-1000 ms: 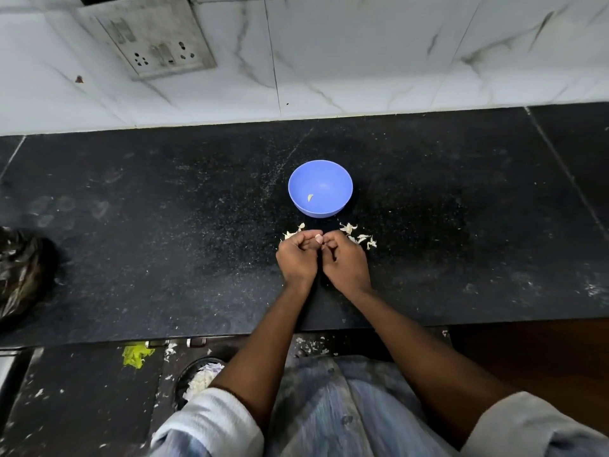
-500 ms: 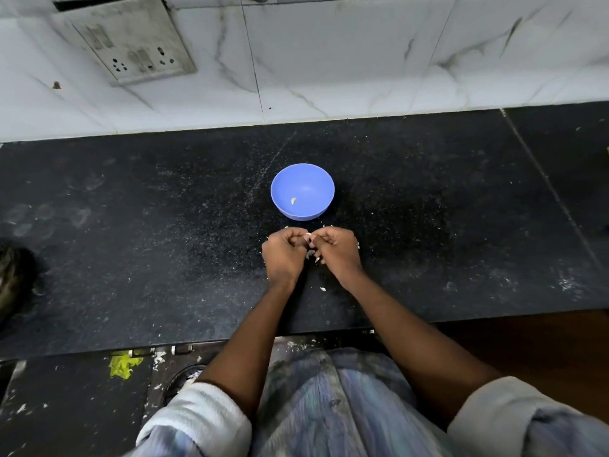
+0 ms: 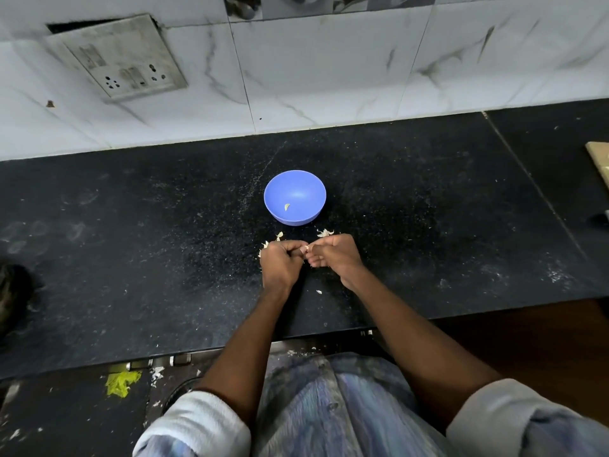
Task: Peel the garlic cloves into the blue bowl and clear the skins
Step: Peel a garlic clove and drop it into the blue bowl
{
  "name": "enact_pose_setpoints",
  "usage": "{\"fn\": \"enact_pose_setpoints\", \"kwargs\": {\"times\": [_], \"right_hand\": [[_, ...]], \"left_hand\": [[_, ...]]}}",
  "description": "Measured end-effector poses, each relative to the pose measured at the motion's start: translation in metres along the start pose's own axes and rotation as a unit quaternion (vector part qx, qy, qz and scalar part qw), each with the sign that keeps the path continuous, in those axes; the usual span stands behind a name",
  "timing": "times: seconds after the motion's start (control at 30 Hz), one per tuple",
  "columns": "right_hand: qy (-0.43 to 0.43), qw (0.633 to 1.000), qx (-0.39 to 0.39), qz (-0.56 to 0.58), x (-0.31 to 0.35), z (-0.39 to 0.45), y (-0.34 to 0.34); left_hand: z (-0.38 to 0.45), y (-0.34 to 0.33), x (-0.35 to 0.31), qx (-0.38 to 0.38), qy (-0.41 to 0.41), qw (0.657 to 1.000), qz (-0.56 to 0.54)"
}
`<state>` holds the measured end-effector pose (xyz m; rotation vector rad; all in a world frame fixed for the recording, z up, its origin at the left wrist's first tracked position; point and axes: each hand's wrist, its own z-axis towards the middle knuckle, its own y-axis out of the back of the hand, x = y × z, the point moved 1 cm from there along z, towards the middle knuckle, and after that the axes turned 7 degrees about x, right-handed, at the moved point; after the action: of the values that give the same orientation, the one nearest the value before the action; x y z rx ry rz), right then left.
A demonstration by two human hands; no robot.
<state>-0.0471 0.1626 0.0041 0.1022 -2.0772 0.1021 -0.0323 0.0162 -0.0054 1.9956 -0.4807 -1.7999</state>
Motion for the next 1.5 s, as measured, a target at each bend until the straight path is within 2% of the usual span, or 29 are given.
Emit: {"fn": "enact_pose_setpoints", "kwargs": {"times": [0.4, 1.1, 1.5], "right_hand": [[-0.014, 0.998, -0.027, -0.055, 0.002, -0.001, 0.002], [-0.001, 0.999, -0.036, 0.027, 0.013, 0.004, 0.0], [-0.007, 0.998, -0.057, 0.003, 0.016, 0.005, 0.003]], "left_hand": [[-0.004, -0.006, 0.0, 0.018, -0.033, 0.999, 0.02], [0.009, -0.011, -0.013, -0.028, 0.029, 0.998, -0.054], [0.009, -0.013, -0.01, -0.01, -0.006, 0.999, -0.05]]}}
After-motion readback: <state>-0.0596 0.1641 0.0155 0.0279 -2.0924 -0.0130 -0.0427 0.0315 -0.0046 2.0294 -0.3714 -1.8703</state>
